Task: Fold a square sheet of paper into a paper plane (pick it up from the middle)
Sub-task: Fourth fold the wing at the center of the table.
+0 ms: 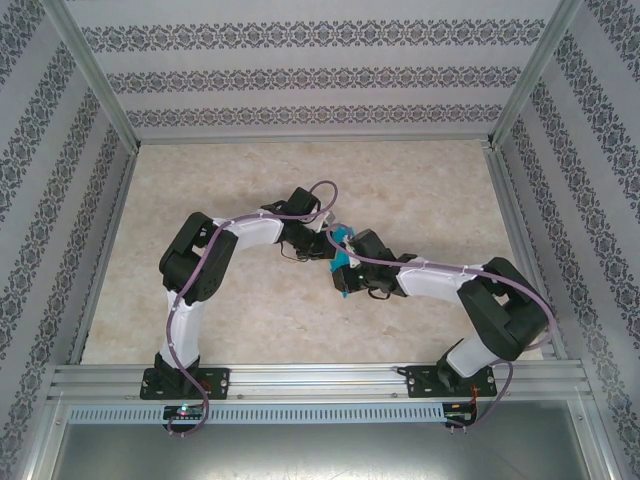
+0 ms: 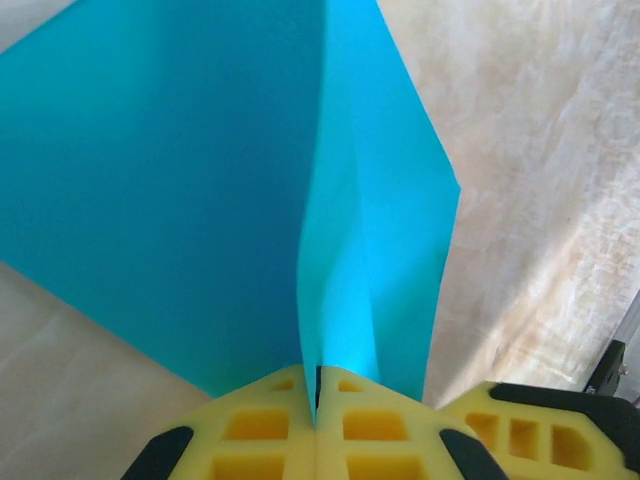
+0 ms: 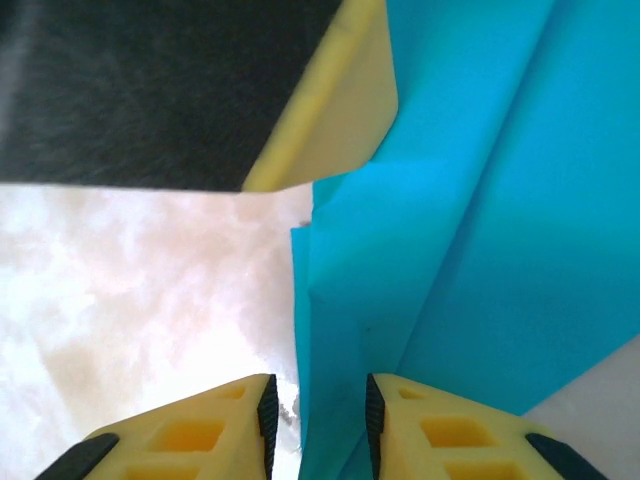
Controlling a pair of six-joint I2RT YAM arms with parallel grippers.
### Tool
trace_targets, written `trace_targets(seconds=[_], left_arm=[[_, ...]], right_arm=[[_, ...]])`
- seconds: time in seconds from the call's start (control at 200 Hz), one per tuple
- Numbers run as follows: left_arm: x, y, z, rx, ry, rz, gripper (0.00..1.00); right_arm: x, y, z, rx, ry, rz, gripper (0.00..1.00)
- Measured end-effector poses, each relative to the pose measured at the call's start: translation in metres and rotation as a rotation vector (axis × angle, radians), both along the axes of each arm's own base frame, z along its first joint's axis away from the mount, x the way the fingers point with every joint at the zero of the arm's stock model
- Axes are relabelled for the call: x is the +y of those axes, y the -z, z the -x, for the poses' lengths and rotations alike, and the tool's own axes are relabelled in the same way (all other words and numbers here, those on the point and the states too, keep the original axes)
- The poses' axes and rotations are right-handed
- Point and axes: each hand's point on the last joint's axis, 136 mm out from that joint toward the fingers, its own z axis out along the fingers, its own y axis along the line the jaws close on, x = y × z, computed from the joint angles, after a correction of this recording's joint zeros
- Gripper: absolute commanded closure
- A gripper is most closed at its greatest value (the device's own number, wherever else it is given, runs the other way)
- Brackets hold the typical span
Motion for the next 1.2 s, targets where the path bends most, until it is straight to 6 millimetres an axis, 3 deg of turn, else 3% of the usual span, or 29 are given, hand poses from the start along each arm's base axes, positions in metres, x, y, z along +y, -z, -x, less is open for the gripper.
trace_targets(seconds=[0.25, 0.445, 0.829, 1.204], left_arm=[[0.005, 0.008, 0.001, 0.0, 0.009, -0.026, 0.95], [0.005, 0.01, 0.001, 0.001, 0.016, -0.026, 0.95], [0.003, 0.01, -0.002, -0.012, 0.029, -0.024, 0.94], [0.004, 0.01, -0.004, -0.008, 0.031, -0.027, 0.94]], right_arm=[[-0.008, -0.021, 0.001, -0.002, 0.053, -0.148, 0.67], [-0.003, -0.025, -0.003, 0.031, 0.081, -0.235, 0.74], [0.005, 0.007, 0.0, 0.136, 0.095, -0.25, 0.83], [0.007, 0.012, -0.001, 0.159, 0.089, -0.257, 0.91]])
